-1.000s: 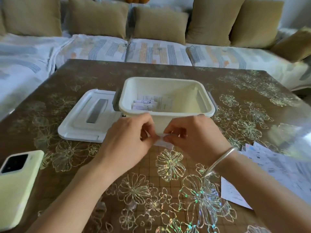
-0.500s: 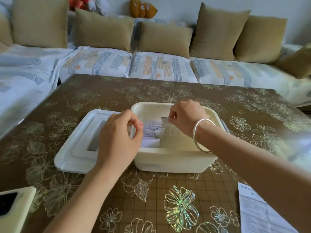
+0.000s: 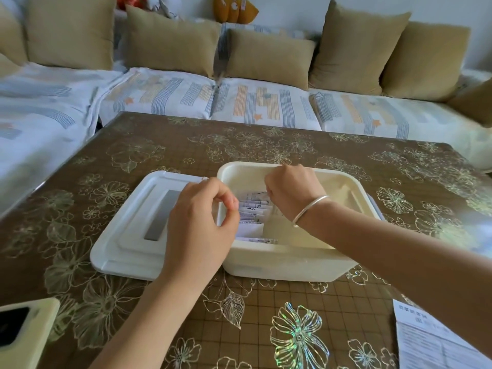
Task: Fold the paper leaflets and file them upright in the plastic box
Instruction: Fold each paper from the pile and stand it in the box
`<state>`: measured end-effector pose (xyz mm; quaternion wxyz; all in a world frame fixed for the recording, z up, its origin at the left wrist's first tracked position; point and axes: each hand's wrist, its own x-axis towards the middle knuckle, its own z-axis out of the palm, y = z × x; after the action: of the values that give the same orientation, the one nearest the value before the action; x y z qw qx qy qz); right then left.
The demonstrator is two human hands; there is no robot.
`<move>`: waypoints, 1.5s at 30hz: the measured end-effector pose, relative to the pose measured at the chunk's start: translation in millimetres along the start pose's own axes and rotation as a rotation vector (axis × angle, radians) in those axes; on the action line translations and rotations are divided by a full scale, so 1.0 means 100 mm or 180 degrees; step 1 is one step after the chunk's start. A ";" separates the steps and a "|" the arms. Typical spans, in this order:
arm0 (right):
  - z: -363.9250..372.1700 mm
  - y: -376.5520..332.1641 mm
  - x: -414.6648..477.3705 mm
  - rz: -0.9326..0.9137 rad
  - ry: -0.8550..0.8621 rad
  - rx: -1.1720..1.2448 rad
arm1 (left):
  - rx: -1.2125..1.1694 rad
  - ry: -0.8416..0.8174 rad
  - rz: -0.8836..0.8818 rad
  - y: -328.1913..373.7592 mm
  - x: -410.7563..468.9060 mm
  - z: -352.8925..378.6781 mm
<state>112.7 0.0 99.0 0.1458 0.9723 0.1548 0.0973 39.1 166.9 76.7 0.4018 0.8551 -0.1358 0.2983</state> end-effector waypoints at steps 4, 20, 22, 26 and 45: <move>0.05 -0.04 0.00 -0.0057 -0.0082 0.0117 | 0.0001 0.0007 0.0013 0.00 0.00 0.00; 0.14 -0.05 0.10 -0.0162 -0.0392 0.0995 | -0.0006 0.0059 -0.0052 0.00 -0.01 0.00; 0.09 -0.01 0.07 -0.0126 -0.0327 0.1000 | -0.0014 0.0062 -0.0043 0.02 -0.02 -0.02; -0.15 0.15 -0.09 0.0131 0.0192 0.1377 | -0.0248 -0.0157 -0.0089 0.12 0.03 -0.12; 0.65 0.39 -3.54 0.1489 0.0465 0.1491 | -0.0699 -0.1553 0.0441 1.02 -1.64 0.70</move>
<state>-191.9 -168.2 -0.4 -0.1192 0.9790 -0.0442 0.1593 -109.8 46.8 2.6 0.4261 0.8417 -0.3181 0.0939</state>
